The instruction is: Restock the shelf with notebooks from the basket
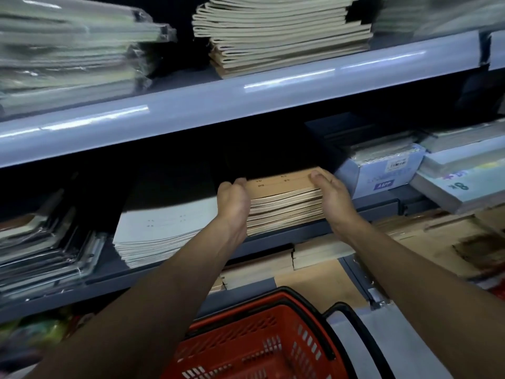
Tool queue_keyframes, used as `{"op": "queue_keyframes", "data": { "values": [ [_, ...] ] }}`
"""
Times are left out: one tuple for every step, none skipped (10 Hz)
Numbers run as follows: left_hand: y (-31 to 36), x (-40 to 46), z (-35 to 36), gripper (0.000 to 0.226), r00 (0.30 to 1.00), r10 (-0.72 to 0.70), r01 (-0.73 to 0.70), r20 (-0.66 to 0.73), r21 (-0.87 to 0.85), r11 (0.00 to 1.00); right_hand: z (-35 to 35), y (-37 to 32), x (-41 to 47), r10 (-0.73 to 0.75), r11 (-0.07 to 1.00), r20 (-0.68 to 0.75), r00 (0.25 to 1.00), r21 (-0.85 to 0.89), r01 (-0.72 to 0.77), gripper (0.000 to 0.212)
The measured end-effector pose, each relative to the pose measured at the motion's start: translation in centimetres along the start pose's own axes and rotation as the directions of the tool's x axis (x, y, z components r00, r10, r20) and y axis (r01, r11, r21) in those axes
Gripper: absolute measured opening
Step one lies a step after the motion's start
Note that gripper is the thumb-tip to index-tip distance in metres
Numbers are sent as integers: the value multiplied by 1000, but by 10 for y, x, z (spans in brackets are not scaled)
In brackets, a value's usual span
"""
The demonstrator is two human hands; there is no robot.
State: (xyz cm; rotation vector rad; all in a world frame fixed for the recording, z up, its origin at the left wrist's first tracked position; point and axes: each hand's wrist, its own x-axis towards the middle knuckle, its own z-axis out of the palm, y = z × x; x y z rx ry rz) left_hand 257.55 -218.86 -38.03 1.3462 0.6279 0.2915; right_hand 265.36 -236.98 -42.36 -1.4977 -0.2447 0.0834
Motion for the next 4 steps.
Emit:
{"op": "queue_keyframes", "data": {
  "values": [
    [4, -14, -2, 39, 1000, -18, 18, 7, -10, 1000, 1, -6, -12, 51, 984, -91, 995, -167, -66, 41],
    [7, -34, -14, 39, 997, -38, 41, 72, -32, 999, 6, -8, -32, 12, 973, -139, 990, -225, -43, 50],
    [12, -65, -29, 29, 988, -46, 51, 149, -30, 998, 12, -14, -53, -25, 960, -208, 978, -277, -35, 53],
    [11, -92, -51, 25, 980, -41, 44, 197, -11, 999, 18, -13, -79, -92, 914, -319, 943, -404, -47, 42]
  ]
}}
